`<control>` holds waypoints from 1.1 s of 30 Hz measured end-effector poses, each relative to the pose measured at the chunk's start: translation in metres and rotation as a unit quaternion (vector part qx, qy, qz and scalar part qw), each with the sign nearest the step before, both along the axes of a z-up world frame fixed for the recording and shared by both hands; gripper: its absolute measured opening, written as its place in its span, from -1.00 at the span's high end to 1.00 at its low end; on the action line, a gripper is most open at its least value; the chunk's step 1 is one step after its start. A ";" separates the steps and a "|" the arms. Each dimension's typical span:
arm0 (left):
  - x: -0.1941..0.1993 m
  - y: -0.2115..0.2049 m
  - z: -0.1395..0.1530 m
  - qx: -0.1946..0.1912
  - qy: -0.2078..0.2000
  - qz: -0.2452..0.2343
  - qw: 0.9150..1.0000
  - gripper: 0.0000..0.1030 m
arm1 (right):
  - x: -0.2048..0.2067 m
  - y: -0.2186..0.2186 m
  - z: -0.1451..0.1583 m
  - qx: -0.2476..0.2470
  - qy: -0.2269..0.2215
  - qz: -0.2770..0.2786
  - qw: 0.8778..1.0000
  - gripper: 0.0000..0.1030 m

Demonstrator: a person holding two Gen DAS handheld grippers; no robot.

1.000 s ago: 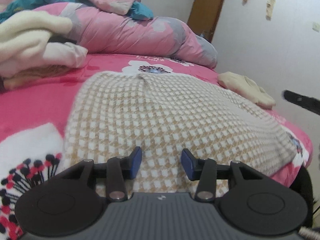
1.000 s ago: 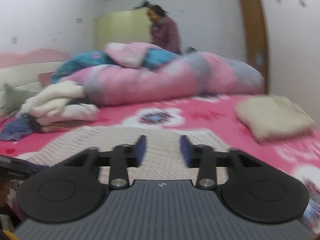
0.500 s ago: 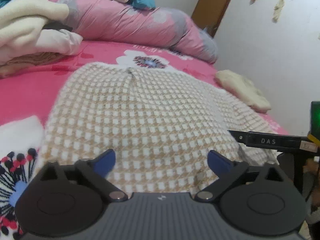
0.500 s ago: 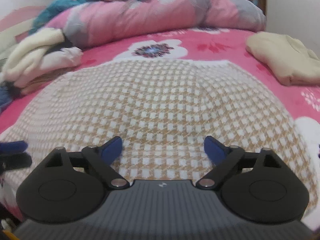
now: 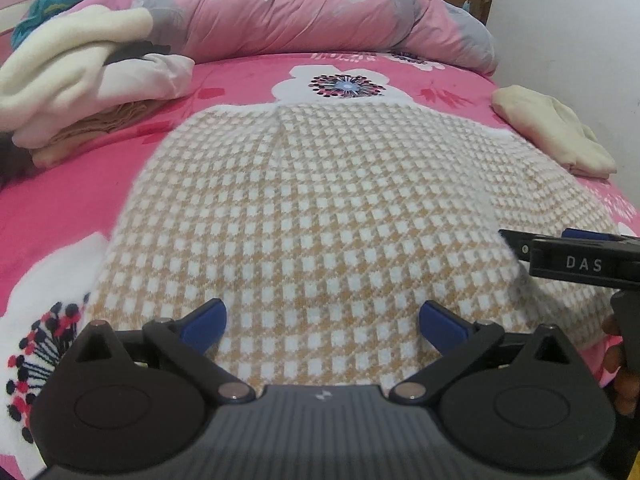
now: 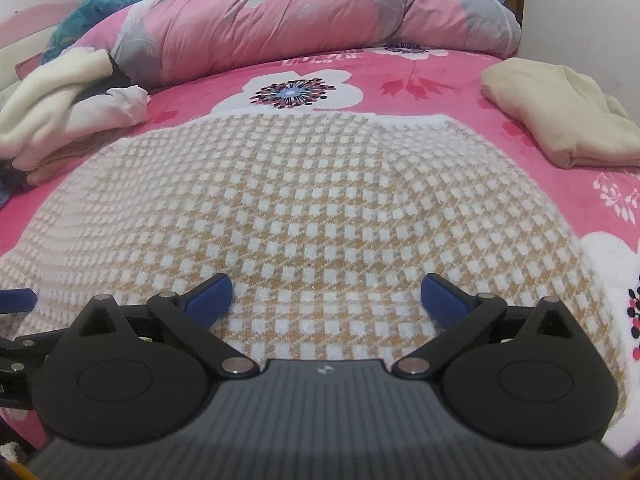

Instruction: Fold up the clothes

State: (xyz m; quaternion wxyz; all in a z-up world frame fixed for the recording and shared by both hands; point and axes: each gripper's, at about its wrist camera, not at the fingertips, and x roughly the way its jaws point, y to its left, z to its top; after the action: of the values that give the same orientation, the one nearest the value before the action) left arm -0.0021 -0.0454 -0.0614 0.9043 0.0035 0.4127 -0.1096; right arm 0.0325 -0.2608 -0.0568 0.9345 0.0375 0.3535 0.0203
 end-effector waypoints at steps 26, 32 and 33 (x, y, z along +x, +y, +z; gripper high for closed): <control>0.000 -0.012 -0.001 0.035 0.012 0.014 0.999 -1.00 | -0.013 0.007 -0.007 -0.012 -0.041 -0.011 0.999 -0.97; -0.002 -0.010 -0.001 0.027 0.009 0.017 0.999 -1.00 | -0.018 0.007 -0.010 -0.015 -0.059 -0.013 0.998 -0.97; -0.003 -0.009 -0.001 0.023 0.009 0.019 1.000 -1.00 | -0.018 0.007 -0.010 -0.013 -0.057 -0.015 0.998 -0.97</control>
State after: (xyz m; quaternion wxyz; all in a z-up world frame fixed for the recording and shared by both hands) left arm -0.0048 -0.0542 -0.0628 0.9020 0.0153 0.4234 -0.0831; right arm 0.0149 -0.2541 -0.0668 0.9536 0.0292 0.2996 0.0039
